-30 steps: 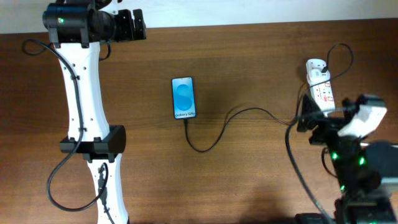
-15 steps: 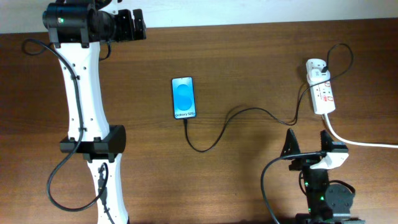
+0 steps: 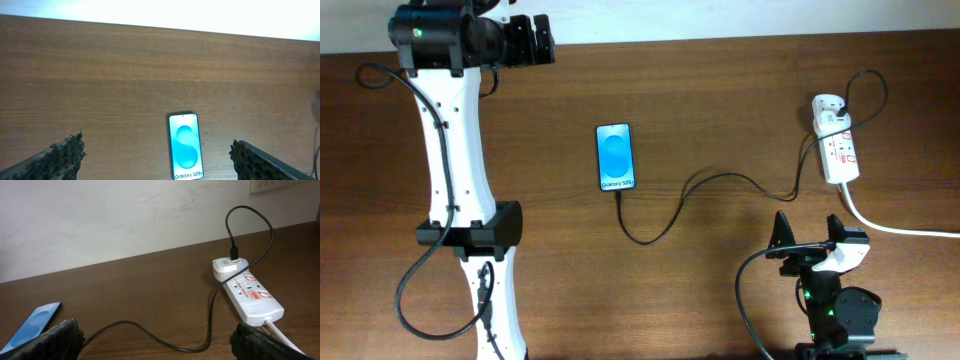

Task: Plug charger to phone and switch on socket
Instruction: 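Move the right gripper down and toward the white power strip, then position the right gripper above the power strip's orange switch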

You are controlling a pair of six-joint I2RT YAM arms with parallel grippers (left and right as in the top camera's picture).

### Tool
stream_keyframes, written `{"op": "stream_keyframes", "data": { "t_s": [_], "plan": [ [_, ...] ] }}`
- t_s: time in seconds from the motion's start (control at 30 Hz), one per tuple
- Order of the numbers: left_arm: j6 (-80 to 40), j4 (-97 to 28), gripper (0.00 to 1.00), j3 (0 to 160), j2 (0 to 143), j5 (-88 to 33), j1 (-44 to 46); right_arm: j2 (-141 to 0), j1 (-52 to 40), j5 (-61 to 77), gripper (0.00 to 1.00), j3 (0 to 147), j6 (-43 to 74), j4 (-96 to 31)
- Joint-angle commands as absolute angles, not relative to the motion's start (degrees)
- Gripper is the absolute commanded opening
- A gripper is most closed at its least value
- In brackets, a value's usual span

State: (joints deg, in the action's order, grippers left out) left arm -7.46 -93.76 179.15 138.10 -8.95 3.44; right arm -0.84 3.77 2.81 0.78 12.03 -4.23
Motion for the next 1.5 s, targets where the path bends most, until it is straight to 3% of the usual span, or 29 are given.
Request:
{"op": "stream_keyframes", "data": {
  "t_s": [0.0,1.03,1.2,1.47],
  "plan": [
    [-7.16,-93.78,0.99,179.72,136.79,-8.51,3.20,-0.19,4.16,2.87,0.98,0.32,12.45,-4.25],
    [-7.16,-93.78,0.99,179.28,136.90,-8.51,3.20,-0.25,4.16,3.22,0.98,1.04,12.45,-2.24],
    [-7.16,-93.78,0.99,179.28,136.90,-8.51,3.20,-10.02,4.21,3.81,0.98,14.50,8.29,-7.66],
    [-7.16,-93.78,0.99,179.28,136.90,-8.51,3.20,-44.88,4.21,3.84,0.98,49.74,8.36,-28.27]
  ]
}}
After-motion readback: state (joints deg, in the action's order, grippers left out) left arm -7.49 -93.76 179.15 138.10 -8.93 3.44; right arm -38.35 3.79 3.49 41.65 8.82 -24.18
